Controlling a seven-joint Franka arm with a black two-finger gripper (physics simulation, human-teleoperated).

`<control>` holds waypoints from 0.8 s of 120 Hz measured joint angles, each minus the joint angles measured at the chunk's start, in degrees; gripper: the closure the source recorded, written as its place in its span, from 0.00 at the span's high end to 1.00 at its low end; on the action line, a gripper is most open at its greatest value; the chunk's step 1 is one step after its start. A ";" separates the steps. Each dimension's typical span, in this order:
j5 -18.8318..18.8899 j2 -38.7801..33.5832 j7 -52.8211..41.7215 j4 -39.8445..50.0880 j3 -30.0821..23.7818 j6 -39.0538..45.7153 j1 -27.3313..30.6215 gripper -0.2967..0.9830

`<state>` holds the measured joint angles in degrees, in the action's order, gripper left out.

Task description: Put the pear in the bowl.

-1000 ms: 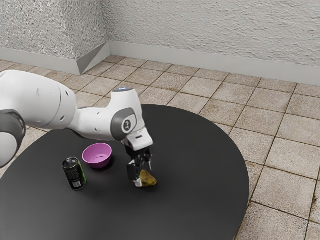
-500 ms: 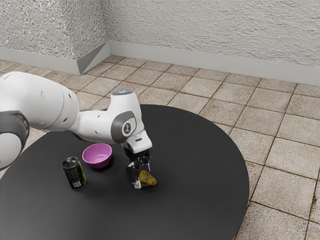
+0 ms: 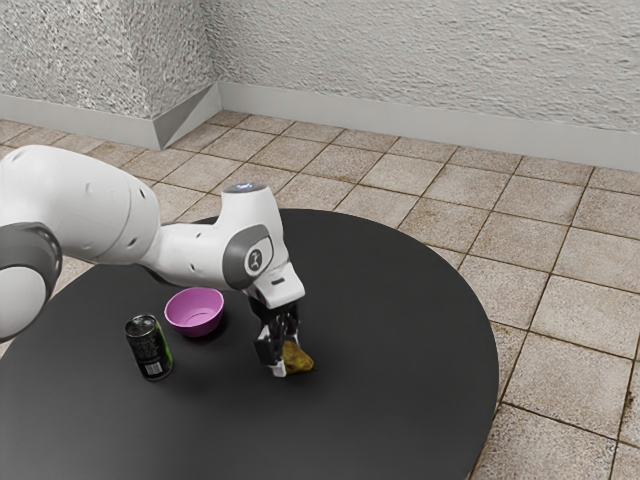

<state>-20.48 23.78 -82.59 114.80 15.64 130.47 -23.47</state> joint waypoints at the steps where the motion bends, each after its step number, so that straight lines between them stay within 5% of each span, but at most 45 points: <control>1: 0.00 0.00 0.01 0.04 0.00 0.03 0.00 0.57; 52: 0.50 -2.92 0.51 -0.18 1.21 1.73 -0.02 0.42; 96: 3.77 -8.25 0.87 -3.05 16.15 -1.28 0.26 0.26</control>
<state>-16.71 15.53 -81.72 111.75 31.79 129.20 -23.21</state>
